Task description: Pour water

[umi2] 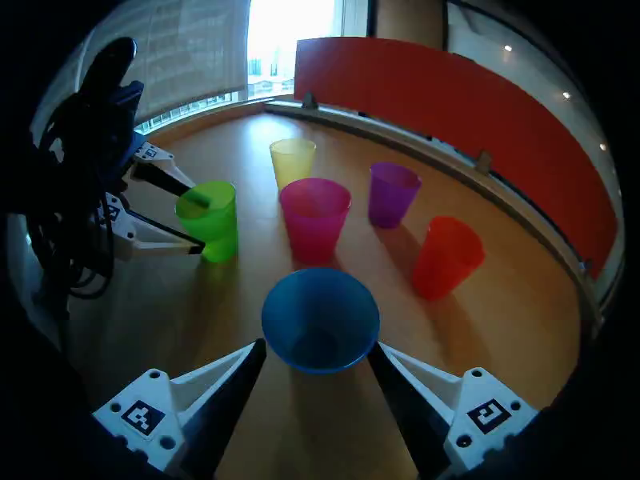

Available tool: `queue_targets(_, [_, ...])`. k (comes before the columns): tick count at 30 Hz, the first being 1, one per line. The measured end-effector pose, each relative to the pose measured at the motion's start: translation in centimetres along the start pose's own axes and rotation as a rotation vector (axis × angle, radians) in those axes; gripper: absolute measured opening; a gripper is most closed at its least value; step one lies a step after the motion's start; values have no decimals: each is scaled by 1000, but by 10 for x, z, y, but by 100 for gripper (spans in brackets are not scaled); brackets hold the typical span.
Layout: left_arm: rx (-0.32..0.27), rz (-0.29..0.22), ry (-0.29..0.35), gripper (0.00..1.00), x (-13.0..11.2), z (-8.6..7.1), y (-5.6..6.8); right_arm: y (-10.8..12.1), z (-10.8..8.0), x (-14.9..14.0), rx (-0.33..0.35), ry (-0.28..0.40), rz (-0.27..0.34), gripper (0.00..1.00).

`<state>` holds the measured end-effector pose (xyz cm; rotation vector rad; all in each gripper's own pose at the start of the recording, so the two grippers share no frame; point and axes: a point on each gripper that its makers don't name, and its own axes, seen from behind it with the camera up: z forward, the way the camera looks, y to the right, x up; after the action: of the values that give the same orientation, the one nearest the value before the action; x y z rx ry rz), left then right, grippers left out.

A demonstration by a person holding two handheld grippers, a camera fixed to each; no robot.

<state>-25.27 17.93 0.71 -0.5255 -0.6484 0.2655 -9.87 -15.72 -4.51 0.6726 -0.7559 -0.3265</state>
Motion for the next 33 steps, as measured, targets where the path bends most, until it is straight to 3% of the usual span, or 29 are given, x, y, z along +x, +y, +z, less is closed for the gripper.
queue_targets(15, [8, -30, -14, 90, -13, -20, 3, -4, -20, -15, -21, -6, 22, 98])
queue_targets(24, [56, -65, -4, 90, -19, -44, -9, 1, -43, -20, -58, 21, 32, 98])
queue_targets(33, [108, -117, 38, 90, -12, -75, -20, 10, -73, -5, -113, 94, 48, 98])
